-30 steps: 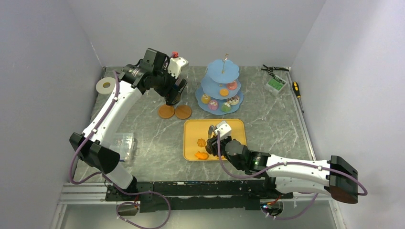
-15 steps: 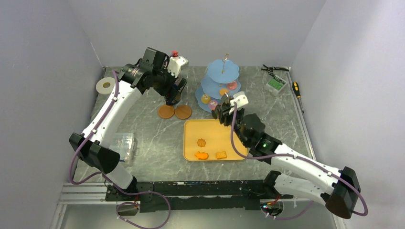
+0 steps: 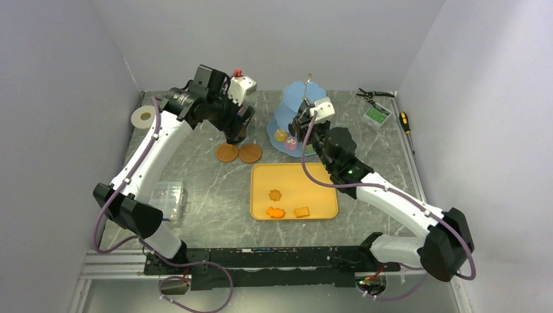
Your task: Serve the afternoon tea
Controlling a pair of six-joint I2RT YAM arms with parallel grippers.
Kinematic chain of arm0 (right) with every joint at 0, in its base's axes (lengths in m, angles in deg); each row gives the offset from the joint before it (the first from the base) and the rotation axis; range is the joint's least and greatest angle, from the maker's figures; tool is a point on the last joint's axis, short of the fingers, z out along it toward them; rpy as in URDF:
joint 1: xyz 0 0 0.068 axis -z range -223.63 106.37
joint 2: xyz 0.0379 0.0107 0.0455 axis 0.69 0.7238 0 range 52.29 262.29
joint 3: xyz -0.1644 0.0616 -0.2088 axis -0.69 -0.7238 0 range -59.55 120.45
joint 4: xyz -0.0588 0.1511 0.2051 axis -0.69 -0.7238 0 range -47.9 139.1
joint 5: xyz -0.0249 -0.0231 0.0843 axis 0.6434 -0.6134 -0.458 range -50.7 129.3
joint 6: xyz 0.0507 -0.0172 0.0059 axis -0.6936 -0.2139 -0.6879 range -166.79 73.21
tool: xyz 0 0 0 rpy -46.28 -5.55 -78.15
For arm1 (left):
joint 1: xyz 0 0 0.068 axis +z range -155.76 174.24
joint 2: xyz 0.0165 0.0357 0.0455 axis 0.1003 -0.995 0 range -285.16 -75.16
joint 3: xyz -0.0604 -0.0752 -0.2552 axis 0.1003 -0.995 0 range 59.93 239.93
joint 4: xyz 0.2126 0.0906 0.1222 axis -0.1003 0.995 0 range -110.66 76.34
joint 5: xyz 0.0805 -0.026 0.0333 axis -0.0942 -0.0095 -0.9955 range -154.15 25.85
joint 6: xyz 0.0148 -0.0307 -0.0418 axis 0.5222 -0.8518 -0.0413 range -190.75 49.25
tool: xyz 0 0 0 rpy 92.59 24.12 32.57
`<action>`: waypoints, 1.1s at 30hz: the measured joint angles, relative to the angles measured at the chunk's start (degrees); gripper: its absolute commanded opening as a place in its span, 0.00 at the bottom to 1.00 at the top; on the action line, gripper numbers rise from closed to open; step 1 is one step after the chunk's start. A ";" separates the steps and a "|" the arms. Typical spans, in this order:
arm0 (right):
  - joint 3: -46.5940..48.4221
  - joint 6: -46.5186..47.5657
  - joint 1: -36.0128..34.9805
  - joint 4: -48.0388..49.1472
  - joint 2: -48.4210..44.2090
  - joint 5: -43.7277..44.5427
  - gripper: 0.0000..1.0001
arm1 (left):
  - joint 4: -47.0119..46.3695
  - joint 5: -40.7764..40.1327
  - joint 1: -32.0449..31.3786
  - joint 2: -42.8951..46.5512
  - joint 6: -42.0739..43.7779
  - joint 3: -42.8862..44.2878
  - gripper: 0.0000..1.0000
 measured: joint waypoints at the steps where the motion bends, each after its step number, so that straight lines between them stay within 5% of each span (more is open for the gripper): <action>1: 0.20 0.00 0.17 0.39 0.98 -0.44 0.34 | 0.00 0.02 0.00 0.07 0.00 0.00 0.93; 26: 0.26 2.27 0.61 21.05 18.60 4.74 0.34 | -0.04 0.07 0.48 0.22 0.04 -0.04 0.93; 33: 0.26 2.08 1.97 22.75 21.49 5.70 0.51 | -0.17 0.22 0.63 0.37 0.09 -0.79 0.93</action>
